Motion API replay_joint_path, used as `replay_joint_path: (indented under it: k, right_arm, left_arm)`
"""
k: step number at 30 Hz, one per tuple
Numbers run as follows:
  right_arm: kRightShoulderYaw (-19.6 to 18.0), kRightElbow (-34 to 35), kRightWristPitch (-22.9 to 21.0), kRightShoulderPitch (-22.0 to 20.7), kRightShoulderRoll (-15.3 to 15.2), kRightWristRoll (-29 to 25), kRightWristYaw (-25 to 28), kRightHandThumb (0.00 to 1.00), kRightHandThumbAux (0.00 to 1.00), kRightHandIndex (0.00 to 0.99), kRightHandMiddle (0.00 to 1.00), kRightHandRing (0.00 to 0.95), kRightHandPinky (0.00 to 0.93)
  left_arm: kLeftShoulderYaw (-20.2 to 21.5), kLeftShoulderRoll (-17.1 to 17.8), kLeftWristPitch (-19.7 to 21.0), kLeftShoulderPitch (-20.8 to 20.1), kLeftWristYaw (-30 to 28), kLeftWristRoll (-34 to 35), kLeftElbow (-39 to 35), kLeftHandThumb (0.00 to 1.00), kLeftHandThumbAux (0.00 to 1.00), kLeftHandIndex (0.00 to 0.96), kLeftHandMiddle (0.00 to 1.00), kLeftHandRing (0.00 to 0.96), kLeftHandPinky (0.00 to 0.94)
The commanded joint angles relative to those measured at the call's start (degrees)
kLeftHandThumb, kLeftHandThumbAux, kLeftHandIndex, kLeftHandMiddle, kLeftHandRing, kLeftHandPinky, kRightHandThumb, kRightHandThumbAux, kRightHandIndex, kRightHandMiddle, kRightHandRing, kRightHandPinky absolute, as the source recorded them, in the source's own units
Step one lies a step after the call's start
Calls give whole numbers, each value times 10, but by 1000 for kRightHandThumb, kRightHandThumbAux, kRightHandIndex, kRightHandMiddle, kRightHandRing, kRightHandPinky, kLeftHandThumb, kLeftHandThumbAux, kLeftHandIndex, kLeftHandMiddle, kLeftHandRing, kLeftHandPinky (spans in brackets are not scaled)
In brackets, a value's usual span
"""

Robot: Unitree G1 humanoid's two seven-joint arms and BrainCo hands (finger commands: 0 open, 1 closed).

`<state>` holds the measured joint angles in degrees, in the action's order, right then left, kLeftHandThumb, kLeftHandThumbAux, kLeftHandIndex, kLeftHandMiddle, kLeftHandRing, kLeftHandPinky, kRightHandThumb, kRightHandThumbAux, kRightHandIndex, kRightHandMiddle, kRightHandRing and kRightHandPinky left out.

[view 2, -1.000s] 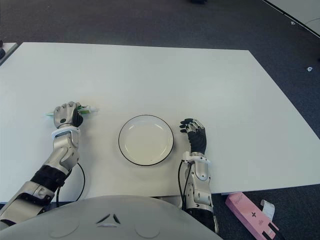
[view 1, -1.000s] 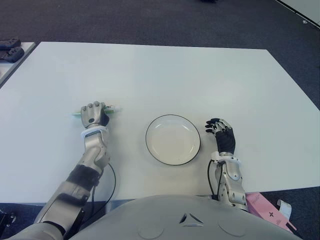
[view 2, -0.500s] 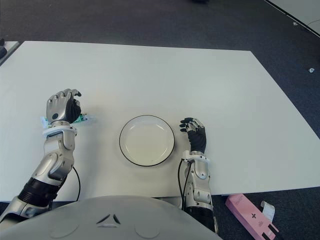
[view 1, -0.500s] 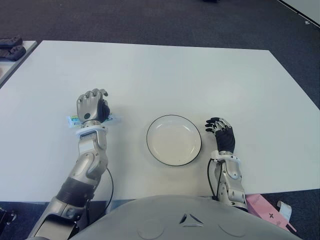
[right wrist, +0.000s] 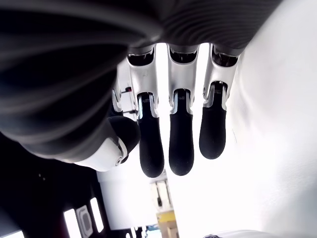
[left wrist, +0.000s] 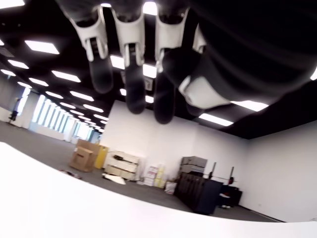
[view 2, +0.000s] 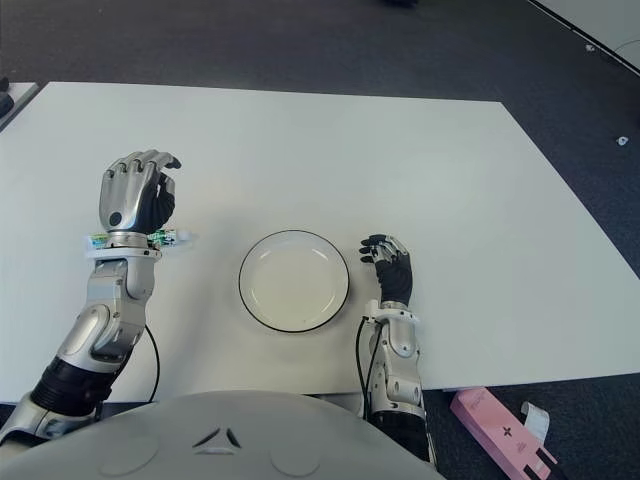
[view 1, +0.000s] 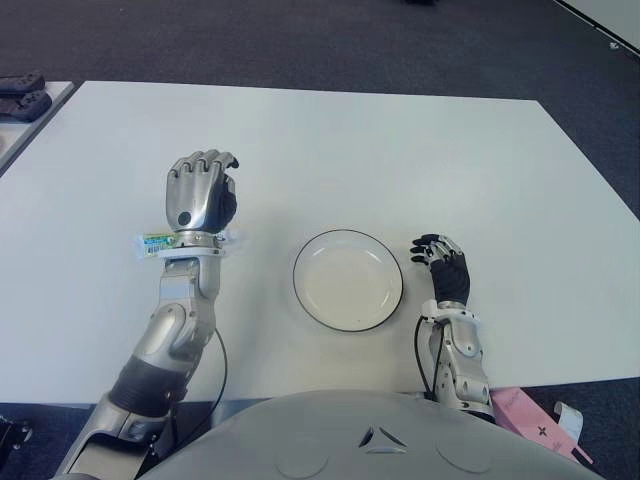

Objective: Put the toothpaste on the table into the plate.

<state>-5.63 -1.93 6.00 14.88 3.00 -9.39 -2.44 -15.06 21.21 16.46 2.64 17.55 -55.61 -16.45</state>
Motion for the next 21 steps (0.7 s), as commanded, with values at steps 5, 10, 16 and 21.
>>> replay_joint_path:
  k: [5,10,16,21]
  right_arm:
    - [-1,-25,-19,4,14,-4,-3,707,722,428,498,496,506]
    - [-1,-26,-21,3,16,-5,-5,707,722,428,498,496,506]
    - [-1,-27,-19,4,18,-8,-5,708,722,428,495,494,503]
    - [-1,-25,-21,5,20,-10,-7,708,723,428,494,495,504]
  left_arm:
    - [-5,-6,-54,-28,-28,5,-26,854,664,420,548,923,893]
    - [-17,-13,-80,-41,-38,1,-32,855,663,419,550,913,882]
    - [-28,-11,-126,-52,-55,26,-19,855,665,413,553,896,866]
    - [-30,-3,-134,-56,-110,32,-12,854,665,410,556,891,871]
